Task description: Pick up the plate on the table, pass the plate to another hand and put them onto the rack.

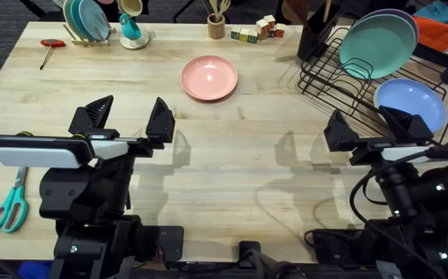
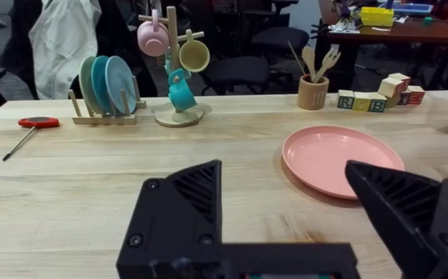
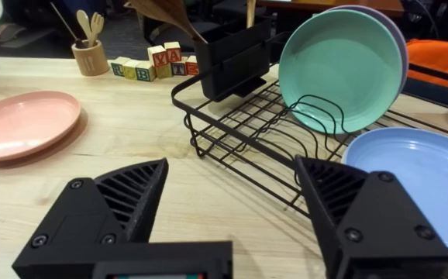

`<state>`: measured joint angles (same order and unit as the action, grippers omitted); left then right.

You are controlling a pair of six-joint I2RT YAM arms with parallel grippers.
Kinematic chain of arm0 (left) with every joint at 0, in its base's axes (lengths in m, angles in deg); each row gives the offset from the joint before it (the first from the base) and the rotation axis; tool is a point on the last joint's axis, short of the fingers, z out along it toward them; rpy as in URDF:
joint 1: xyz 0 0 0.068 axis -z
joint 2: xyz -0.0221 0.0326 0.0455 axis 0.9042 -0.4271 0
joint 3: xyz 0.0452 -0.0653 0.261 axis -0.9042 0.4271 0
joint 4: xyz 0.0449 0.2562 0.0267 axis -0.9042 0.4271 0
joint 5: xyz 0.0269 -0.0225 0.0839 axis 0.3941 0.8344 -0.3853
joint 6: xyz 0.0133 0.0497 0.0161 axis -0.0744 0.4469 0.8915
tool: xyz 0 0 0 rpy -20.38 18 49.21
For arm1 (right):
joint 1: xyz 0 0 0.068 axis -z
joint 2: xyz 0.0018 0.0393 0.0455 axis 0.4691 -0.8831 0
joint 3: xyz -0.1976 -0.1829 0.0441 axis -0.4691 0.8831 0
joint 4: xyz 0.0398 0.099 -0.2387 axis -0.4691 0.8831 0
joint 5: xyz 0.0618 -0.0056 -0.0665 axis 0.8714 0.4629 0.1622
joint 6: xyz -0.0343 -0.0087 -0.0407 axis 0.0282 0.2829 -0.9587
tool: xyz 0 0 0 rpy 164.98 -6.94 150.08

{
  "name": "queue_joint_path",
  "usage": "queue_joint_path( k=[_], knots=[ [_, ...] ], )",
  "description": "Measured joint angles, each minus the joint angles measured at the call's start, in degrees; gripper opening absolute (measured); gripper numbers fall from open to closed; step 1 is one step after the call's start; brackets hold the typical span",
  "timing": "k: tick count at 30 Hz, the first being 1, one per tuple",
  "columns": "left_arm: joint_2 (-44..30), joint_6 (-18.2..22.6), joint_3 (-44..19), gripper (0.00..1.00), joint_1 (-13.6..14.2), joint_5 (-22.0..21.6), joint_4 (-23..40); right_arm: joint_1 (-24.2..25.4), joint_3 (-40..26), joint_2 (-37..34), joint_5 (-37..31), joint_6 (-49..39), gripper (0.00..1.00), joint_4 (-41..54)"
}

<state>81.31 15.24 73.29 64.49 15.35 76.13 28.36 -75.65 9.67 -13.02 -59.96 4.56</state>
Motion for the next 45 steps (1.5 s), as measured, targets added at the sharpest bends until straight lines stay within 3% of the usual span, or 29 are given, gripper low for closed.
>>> queue_joint_path(
  k=[18, 22, 26, 31, 42, 45],
  knots=[
    [0.0, -0.3, 0.0, 0.993, 0.0, 0.0, 1.0, 0.0, -0.1, 0.0, -0.3, -0.7, 0.995, 0.5],
    [-0.1, -1.3, -1.5, 0.993, 0.0, 0.0, 6.7, 0.0, -1.7, 0.0, -0.5, -0.8, 0.995, 3.6],
    [-1.0, -1.8, -7.9, 0.993, 0.0, -0.2, 16.2, 0.0, -6.0, -1.1, -0.5, -1.0, 0.995, 10.5],
    [-6.4, -2.0, -17.0, 0.993, 0.0, -0.5, 19.3, 0.0, -15.2, -6.9, -0.5, -2.2, 0.995, 13.8],
    [-31.7, -2.2, -38.2, 0.994, 0.0, -1.7, 20.3, 0.0, -38.1, -31.6, -0.5, -3.4, 0.993, 16.9],
    [-39.5, -2.2, -46.2, 0.993, 0.0, -1.7, 24.4, 0.0, -45.5, -38.8, -0.5, -3.4, 0.993, 21.0]
  ],
)
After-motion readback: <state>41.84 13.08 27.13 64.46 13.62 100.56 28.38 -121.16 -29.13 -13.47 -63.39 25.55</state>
